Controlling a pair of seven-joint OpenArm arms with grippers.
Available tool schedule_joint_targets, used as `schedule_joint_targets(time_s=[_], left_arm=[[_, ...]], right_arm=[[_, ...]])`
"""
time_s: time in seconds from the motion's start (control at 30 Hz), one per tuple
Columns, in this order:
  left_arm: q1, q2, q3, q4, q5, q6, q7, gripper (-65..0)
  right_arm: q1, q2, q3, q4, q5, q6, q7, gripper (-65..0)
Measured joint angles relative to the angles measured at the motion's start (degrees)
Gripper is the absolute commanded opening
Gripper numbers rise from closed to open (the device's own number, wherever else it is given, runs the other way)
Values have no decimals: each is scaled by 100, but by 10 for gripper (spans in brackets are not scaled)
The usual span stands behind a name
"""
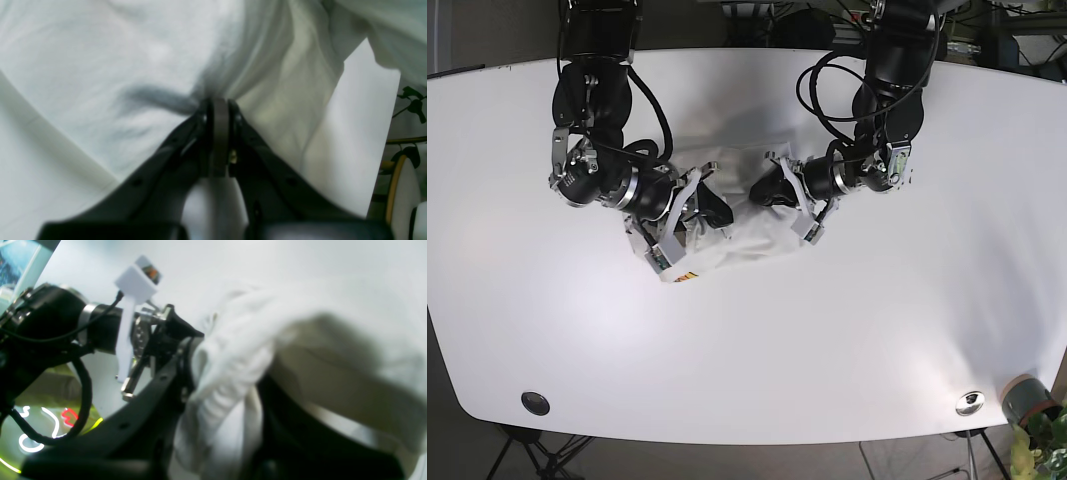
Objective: Fold the T-shirt properly
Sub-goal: 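Fold both ends inward toward each other with both grippers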
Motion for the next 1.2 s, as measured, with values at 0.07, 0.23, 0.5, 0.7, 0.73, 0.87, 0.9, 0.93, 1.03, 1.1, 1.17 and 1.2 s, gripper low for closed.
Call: schedule_joint_targets(time_s=[0.07,0.23,0.5,0.7,0.73,0.87,0.9,0.93,1.03,1.1,1.17,1.2], left_arm=[[-2,0,0,0,0,-2,0,-650],[-4,0,-2,0,0,0,0,-650],[-4,0,-4,0,-4,0,2,-650],[-4,-2,-4,0,-2,-2,0,-650],[-4,-2,-4,0,-4,-2,0,-650],[-4,-2,-9,0,-4,-2,0,-650],[-4,-2,-22,2,-7,-4,2,-650],[-4,0,-22,2,-9,-9,11,-650],[-4,0,-31,15,-20,-24,17,-650],[7,2,-74,76,-2,-26,57,-650],[44,26,-190,210,74,-24,195,-650],[61,20,-223,273,116,-20,195,-650]], right_arm=[[9,-2,-168,-2,-177,-2,144,-623],[17,22,-688,-96,-627,-2,566,-585],[90,-7,-1268,-645,-1379,-7,879,-247],[87,28,-1440,-402,-1628,-2,920,-170],[92,15,-1451,-378,-1615,4,931,-170],[105,20,-1447,-372,-1611,2,935,-170],[107,20,-1425,-372,-1611,0,938,-170],[109,17,-1416,-372,-1611,0,938,-170],[140,22,-1425,-308,-1631,-2,933,-170],[190,17,-1458,-236,-1620,2,918,-170],[273,28,-1602,-216,-1631,-4,944,-170],[323,28,-1696,-216,-1633,-4,942,-170]])
